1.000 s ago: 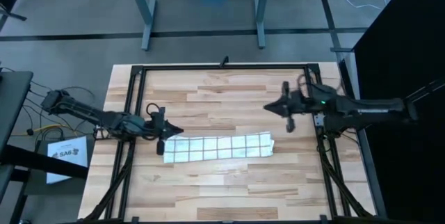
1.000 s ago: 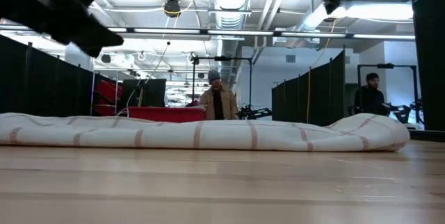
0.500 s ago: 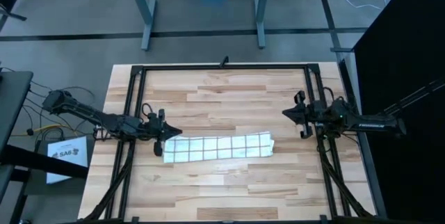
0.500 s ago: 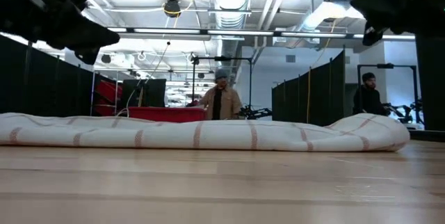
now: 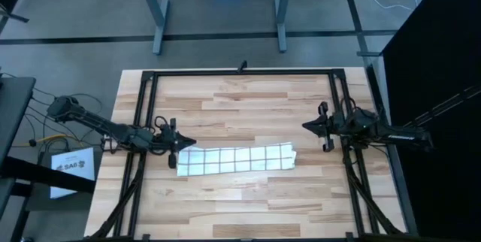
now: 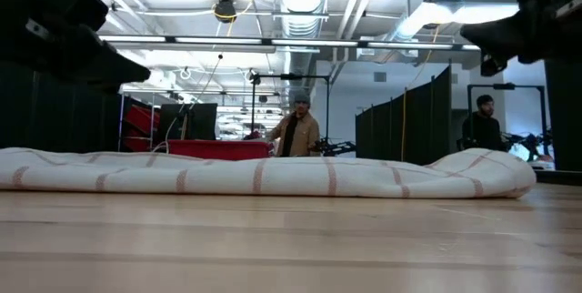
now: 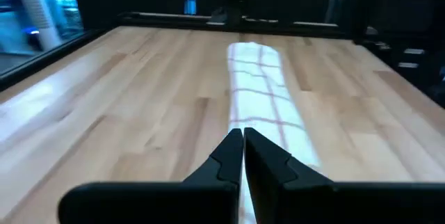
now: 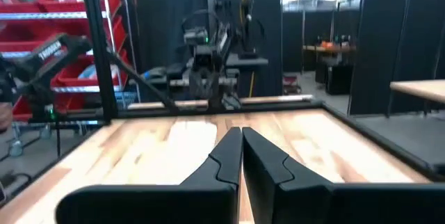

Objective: Roll towel
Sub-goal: Return to Home Position

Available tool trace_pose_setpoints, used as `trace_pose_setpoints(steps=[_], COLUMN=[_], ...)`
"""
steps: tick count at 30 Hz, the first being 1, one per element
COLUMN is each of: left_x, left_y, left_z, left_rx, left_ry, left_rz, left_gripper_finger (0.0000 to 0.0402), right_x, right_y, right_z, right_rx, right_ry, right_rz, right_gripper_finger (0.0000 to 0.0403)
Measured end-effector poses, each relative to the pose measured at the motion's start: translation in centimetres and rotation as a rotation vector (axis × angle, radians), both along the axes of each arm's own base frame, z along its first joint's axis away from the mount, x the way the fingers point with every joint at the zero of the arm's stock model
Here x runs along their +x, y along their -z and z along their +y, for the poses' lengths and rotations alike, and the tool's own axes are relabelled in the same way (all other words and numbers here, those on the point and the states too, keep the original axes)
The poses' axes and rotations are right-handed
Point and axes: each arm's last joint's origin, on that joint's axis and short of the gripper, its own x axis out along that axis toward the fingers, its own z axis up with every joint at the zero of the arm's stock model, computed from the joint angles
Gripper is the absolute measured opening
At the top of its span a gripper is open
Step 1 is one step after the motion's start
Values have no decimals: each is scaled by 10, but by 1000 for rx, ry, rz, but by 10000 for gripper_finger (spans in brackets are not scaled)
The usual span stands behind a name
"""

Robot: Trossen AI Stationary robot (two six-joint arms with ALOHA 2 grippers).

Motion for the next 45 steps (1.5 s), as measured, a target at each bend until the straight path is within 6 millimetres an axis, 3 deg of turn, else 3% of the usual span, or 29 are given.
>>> trace_pose_setpoints(steps=[12, 26, 35, 45], left_x=[-15, -17, -16, -22], left_y=[-8, -14, -11, -18], left_z=[5, 25, 37, 43], left_rx=[35, 136, 106, 123], left_ry=[95, -48, -5, 24], left_rz=[-63, -118, -89, -176], left_gripper_finger=[0, 0, 0, 0], right_x=[0, 0, -1, -1], right_y=[5, 5, 5, 6], right_z=[0, -4, -7, -8], right_rx=[25, -11, -33, -33], right_ry=[1, 42, 75, 81], right_rz=[51, 52, 57, 60], right_gripper_finger=[0, 0, 0, 0])
